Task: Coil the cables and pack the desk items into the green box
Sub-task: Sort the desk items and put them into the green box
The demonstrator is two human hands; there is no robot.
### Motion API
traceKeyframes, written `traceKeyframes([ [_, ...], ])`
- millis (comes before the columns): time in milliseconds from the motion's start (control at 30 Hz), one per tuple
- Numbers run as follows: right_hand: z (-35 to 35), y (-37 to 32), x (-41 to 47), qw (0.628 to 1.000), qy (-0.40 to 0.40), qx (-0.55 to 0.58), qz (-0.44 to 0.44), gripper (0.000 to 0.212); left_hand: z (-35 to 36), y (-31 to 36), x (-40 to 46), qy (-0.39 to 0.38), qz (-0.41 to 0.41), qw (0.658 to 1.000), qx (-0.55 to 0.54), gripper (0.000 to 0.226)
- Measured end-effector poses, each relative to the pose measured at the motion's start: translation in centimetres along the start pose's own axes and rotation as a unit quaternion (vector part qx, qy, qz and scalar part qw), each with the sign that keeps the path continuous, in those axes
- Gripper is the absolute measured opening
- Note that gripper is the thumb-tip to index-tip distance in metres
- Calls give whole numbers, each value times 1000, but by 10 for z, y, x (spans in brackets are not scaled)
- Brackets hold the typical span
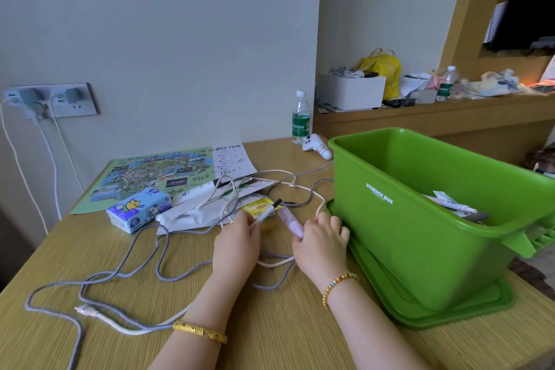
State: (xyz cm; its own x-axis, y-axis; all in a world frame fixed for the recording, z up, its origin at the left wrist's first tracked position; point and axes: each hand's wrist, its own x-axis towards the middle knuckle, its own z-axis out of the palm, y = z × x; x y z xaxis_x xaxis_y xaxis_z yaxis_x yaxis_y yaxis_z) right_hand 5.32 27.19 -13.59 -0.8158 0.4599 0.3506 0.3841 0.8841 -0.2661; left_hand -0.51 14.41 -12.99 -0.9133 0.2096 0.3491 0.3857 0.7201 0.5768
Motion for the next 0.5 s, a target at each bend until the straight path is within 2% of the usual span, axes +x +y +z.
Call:
traceKeyframes([
  [200, -4, 0, 0, 997, 64, 44, -7, 20, -2, 4, 1, 60, -19, 988, -144, 11],
  [400, -27, -4, -10, 958, 109, 263, -32, 18, -15, 15, -5, 75, -36, 970, -227, 12],
  [500, -49, -11, -18, 934, 171, 310, -49, 25, -28, 30, -11, 67, -20, 962, -262, 20],
])
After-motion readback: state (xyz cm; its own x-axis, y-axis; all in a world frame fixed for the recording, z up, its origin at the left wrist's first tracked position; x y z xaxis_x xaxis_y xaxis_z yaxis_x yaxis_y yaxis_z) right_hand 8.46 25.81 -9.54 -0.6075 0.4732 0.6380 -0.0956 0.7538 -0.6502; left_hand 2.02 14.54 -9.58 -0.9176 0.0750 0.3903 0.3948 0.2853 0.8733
